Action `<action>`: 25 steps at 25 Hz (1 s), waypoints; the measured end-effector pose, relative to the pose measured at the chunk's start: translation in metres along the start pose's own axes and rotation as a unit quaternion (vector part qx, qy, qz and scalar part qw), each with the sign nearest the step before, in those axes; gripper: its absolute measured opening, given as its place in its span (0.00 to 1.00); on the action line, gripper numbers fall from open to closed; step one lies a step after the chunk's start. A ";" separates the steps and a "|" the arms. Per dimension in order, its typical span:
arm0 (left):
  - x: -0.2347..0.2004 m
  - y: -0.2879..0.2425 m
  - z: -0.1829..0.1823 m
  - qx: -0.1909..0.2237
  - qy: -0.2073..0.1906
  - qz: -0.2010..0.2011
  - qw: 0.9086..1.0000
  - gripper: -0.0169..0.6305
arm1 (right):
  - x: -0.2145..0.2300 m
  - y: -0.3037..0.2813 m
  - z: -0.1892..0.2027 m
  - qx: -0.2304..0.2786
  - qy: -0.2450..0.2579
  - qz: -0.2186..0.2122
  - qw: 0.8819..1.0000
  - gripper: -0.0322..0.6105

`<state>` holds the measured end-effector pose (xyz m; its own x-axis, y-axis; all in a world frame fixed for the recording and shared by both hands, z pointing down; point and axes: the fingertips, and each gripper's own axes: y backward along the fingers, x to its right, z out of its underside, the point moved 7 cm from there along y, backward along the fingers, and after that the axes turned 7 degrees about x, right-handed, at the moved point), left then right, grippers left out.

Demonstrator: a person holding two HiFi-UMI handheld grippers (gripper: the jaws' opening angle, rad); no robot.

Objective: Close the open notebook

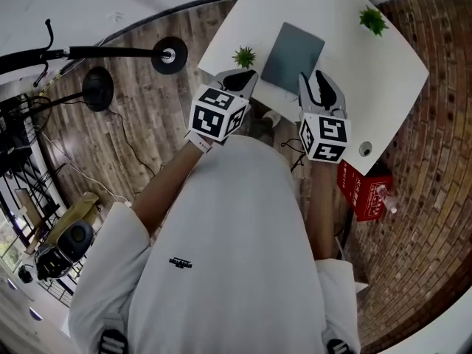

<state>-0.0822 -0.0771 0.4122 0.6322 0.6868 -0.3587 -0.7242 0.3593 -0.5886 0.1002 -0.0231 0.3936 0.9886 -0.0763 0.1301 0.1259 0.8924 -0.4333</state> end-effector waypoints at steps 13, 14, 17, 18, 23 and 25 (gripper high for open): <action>0.018 0.028 -0.062 0.082 -0.028 0.037 0.996 0.03 | 0.036 0.079 -0.068 0.098 0.005 0.094 0.991 0.23; 0.020 0.030 -0.066 0.089 -0.031 0.042 0.995 0.03 | 0.037 0.087 -0.070 0.105 0.005 0.101 0.989 0.22; 0.025 0.036 -0.074 0.103 -0.051 0.050 0.992 0.03 | 0.043 0.112 -0.076 0.130 0.007 0.123 0.984 0.18; 0.028 0.039 -0.077 0.108 -0.056 0.051 0.991 0.03 | 0.045 0.121 -0.078 0.137 0.009 0.131 0.982 0.16; 0.044 0.053 -0.092 0.138 -0.078 0.060 0.986 0.03 | 0.046 0.156 -0.078 0.163 0.024 0.148 0.975 0.11; 0.052 0.058 -0.096 0.152 -0.088 0.063 0.982 0.03 | 0.045 0.163 -0.074 0.172 0.029 0.143 0.974 0.07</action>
<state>-0.0652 -0.0815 0.2898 0.4939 0.8271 -0.2683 -0.8596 0.4180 -0.2938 0.1712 0.0863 0.2628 0.9835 0.1810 -0.0072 -0.1806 0.9763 -0.1192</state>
